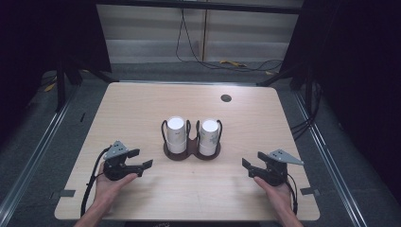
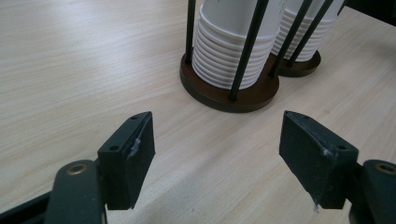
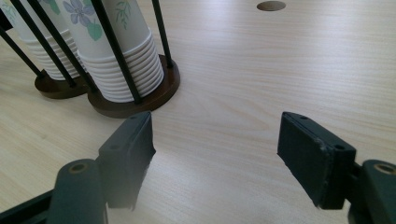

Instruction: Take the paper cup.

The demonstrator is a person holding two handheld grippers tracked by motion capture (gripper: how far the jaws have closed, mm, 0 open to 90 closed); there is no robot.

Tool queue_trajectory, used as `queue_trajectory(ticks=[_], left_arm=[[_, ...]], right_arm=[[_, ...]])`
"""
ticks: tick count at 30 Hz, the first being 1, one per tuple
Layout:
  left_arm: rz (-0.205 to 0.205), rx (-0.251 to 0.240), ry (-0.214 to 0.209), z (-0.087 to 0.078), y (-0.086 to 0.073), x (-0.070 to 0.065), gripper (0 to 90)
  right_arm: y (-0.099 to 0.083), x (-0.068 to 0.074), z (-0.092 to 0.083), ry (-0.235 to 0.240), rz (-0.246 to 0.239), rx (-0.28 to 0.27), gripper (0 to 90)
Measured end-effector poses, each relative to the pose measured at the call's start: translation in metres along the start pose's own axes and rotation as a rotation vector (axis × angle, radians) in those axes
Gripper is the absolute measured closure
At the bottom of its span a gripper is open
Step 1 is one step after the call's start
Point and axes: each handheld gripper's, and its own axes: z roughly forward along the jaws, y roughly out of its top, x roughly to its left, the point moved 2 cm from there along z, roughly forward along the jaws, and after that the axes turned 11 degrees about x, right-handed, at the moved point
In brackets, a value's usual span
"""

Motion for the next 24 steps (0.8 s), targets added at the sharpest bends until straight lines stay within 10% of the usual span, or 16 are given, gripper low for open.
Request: queue_trajectory(ticks=[24], left_arm=[[0.053,0.049,-0.049,-0.009,0.038,-0.009,27.0]], right_arm=[[0.001,0.01,0.009,0.052,-0.031,0.05,26.9]])
